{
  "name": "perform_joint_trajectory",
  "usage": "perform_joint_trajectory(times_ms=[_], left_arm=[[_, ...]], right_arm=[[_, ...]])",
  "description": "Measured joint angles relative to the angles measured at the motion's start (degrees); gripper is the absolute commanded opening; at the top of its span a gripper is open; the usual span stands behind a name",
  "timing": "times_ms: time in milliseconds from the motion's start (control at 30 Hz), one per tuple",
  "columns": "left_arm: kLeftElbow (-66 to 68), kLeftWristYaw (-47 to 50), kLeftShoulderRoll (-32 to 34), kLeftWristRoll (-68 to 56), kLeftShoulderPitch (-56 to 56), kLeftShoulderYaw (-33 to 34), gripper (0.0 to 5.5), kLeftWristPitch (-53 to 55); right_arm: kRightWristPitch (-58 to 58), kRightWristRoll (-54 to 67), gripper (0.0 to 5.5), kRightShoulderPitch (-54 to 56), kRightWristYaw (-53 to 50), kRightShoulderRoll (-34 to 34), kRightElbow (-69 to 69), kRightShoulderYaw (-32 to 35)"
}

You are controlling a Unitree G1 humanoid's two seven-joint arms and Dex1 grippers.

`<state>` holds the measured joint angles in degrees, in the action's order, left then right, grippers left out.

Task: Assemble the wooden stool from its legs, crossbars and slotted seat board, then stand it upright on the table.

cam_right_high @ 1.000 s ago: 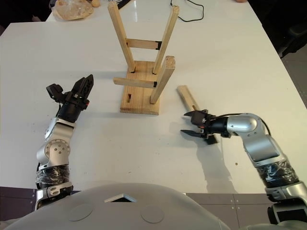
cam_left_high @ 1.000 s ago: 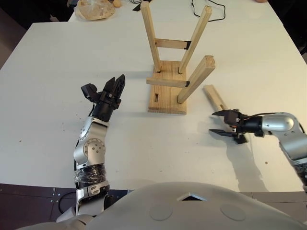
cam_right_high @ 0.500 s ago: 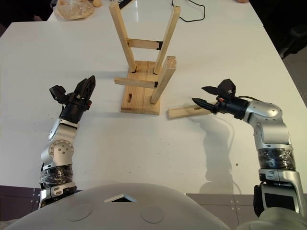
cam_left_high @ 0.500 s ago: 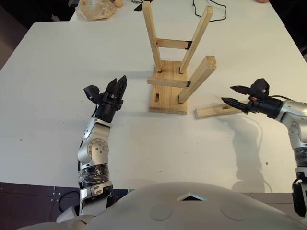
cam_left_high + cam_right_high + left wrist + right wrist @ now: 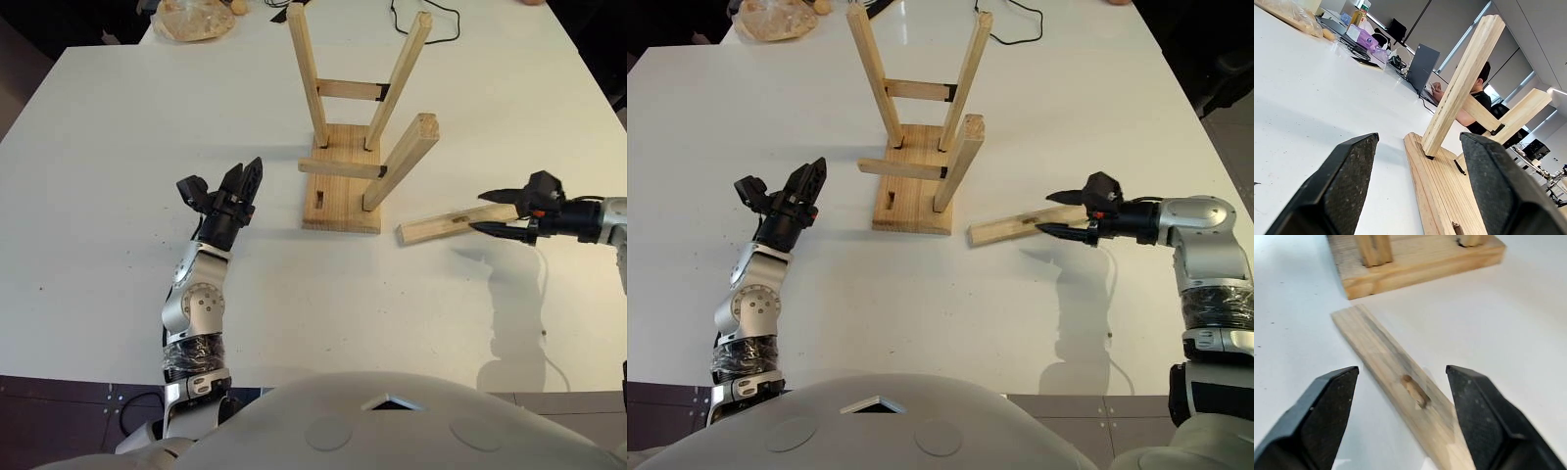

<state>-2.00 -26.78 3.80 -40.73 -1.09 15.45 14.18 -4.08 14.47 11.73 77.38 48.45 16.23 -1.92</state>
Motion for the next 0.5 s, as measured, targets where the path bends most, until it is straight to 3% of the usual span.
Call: perform_joint_trajectory(times_ms=[300,500], left_arm=[[2.2,-0.4,0.1,0.2,1.1,-0.1,3.08,-0.1],[3.3,-0.7,0.2,0.3,2.1,-0.1,3.08,-0.2]], right_arm=[[7.5,-8.6,3.30,4.4,-3.1,-6.8,1.5,-9.2],[10.8,-12.4,3.30,9.7,-7.6,-10.3,10.0,-10.8]])
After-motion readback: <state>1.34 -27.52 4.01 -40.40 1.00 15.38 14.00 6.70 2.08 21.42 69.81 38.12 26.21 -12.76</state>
